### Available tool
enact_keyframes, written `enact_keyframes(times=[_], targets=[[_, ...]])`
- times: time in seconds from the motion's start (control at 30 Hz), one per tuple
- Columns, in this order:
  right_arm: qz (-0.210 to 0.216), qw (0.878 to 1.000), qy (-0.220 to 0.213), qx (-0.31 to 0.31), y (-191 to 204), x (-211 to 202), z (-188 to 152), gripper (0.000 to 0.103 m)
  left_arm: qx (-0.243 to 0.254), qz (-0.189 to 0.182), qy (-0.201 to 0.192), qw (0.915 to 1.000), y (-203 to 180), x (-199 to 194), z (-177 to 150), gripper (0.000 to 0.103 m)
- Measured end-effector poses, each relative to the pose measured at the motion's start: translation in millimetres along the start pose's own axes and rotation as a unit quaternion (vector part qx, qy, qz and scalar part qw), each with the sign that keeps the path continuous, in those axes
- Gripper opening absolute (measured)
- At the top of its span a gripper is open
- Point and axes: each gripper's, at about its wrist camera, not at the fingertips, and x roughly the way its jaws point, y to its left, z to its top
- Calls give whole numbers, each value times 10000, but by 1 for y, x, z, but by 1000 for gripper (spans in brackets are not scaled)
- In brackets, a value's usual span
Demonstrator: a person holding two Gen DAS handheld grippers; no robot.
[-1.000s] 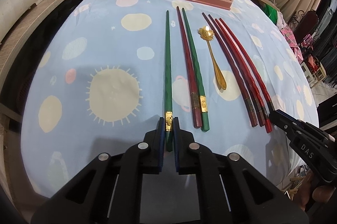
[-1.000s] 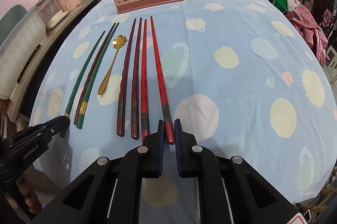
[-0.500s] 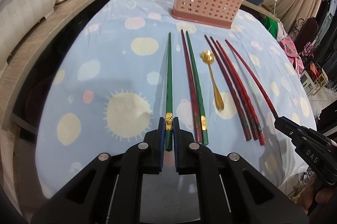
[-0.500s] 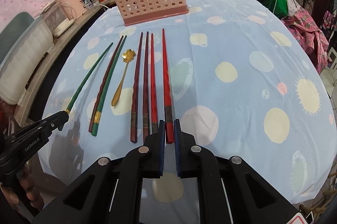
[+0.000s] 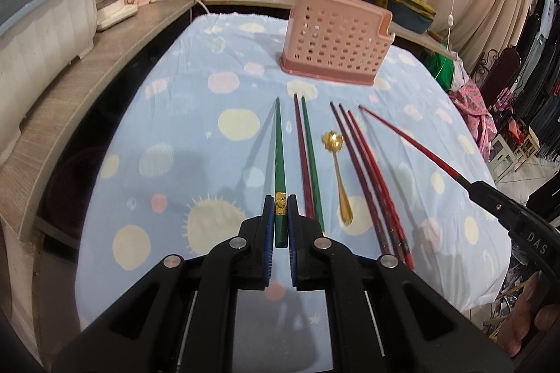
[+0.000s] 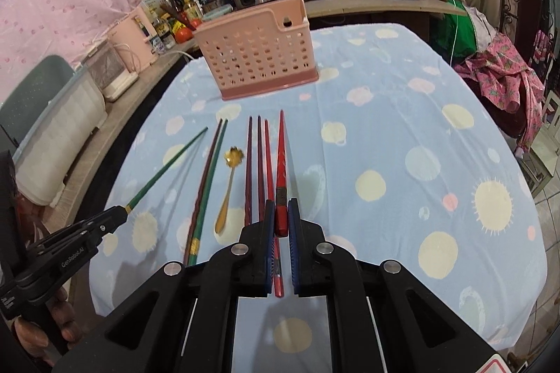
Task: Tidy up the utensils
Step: 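Grasp a red chopstick with the right tool, then carry the green chopstick with the left tool while the right tool carries the red chopstick to the basket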
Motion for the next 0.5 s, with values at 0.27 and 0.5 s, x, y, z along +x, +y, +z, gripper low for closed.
enact_keyframes(times=[0.27, 0.5], targets=[[114, 9993, -353, 12, 3, -17, 28, 8, -47, -46, -332, 9994, 0, -16, 25, 7], [170, 9980, -606, 16, 3, -23, 52, 8, 42, -51, -727, 9973, -4, -30, 54, 7]])
